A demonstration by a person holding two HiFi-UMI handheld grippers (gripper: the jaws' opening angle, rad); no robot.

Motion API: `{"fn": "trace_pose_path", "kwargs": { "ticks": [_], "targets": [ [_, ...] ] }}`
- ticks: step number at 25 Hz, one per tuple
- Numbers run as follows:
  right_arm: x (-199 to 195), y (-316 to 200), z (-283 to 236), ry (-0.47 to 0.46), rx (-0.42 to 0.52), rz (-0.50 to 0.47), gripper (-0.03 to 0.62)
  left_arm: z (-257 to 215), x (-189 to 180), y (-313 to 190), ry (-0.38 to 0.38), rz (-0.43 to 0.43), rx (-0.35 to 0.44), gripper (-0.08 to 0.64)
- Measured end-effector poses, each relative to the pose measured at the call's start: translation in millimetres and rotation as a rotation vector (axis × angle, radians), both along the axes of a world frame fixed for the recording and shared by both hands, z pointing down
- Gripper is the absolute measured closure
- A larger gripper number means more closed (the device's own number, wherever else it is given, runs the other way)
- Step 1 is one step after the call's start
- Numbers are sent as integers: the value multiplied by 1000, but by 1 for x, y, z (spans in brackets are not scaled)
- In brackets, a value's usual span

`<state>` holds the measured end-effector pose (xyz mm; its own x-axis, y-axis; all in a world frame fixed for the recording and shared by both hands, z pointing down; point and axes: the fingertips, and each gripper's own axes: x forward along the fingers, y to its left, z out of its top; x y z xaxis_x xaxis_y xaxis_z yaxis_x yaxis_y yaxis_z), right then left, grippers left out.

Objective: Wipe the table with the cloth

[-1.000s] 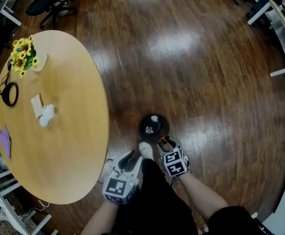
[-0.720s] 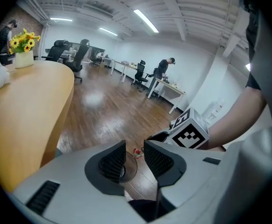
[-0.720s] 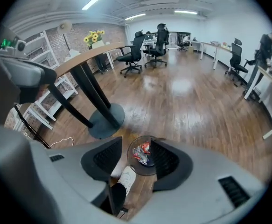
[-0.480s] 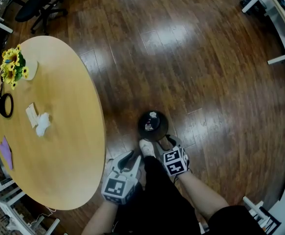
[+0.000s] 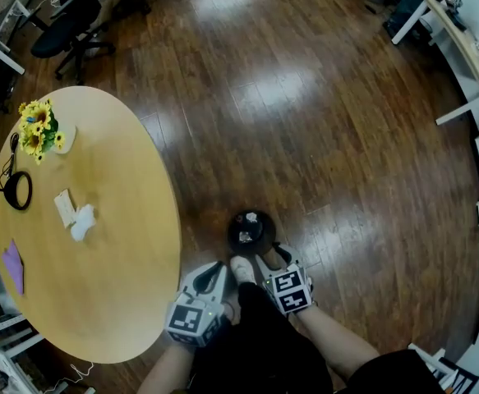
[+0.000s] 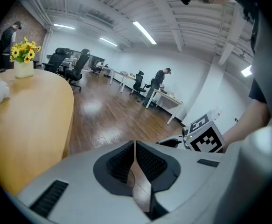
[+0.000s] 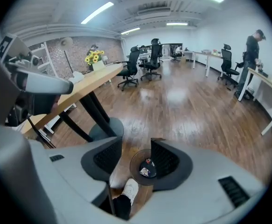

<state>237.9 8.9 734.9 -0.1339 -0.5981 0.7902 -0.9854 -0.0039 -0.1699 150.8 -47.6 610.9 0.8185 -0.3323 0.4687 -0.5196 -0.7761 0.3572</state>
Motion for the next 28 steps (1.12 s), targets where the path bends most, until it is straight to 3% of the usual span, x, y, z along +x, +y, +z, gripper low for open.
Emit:
{"fn": "trace_pose_path", "kwargs": {
  "ticks": [2,5,10,20,24,28],
  "targets": [
    [0,-10,-20,-1,46,15,391,-11,1,-2,26,7,4,543],
    [1,-22,-58,2,124,43,391,-39,1,-12,61,4,69,543],
    [2,-41,-124,-1,267,113,391,-111,-29,-43,142,-89,174,556],
    [-19,-80,-225,54,516,109,391,-202,-141,-79,280,-328,376,557],
    [-43,-96,-251,60,591,76,395,-221,-188,-81,281,-397,430,557],
    [-64,-110,-269,39,662,47,462,-229,-244,-79,295,-502,481,557]
  ]
}}
